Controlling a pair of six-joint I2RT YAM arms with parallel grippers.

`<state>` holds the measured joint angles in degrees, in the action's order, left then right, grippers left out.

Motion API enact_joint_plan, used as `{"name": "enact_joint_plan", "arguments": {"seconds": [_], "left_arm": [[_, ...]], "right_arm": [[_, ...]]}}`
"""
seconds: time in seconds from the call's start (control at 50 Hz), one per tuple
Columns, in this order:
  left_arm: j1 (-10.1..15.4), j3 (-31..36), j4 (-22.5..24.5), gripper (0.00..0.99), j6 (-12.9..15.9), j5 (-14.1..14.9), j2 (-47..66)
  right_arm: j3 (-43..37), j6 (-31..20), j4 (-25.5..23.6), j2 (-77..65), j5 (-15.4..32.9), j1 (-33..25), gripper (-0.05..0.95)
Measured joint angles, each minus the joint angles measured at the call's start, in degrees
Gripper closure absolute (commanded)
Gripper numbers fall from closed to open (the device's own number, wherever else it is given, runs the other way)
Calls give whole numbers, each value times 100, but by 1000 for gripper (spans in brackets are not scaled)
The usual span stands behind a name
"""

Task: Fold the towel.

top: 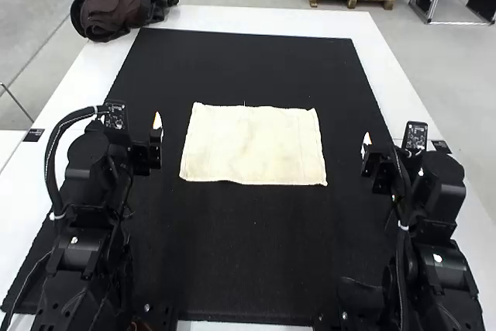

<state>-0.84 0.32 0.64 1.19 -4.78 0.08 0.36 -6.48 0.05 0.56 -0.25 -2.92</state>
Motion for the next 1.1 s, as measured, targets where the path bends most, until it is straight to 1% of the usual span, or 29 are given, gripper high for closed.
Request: {"name": "enact_joint_plan", "arguments": {"seconds": [0.06, 0.12, 0.22, 0.28, 0.42, 0.48, 0.54, 0.58, 0.64, 0.72, 0.78, 0.96, 1.04, 1.1], "left_arm": [[0, 0, 28, 31, 0, 0, 0], [0, 0, 162, 34, 13, 0, 2], [0, -2, 560, 48, 101, -2, 0], [0, -2, 850, 44, 157, -2, 0], [0, 0, 1228, 43, 291, 0, 2], [0, 0, 1471, 44, 330, 2, 2], [0, 0, 1679, 43, 352, 2, 2], [0, 17, 1700, 43, 365, 2, 2], [0, 105, 1687, 43, 376, 2, 57], [0, 514, 1679, 41, 393, 4, 413], [0, 1025, 1694, 38, 391, 9, 911], [0, 2677, 1676, 38, 295, 70, 3154], [-4, 3121, 1624, 38, 260, 90, 4162], [-31, 3320, 1624, 38, 247, 94, 4876]], "right_arm": [[0, -20, 9, 0, 0, 0, -21], [0, -136, 50, 0, -2, 0, -21], [0, -426, 197, 2, -28, 0, -21], [0, -592, 459, 0, -44, -9, -21], [0, -1084, 984, 0, -48, -37, -11], [0, -1200, 1449, 0, -57, -44, -11], [2, -1215, 1786, 0, -68, -59, -10], [28, -1189, 1853, 0, -85, -63, -2], [149, -1117, 1825, 31, -133, -70, -2], [514, -997, 1775, 289, -197, -70, -2], [1034, -837, 1762, 785, -258, -72, -3], [2468, -297, 1797, 2761, -323, -74, -2], [2870, -20, 1810, 3729, -321, -74, 0], [3053, 157, 1884, 4459, -256, -76, 0]]}}
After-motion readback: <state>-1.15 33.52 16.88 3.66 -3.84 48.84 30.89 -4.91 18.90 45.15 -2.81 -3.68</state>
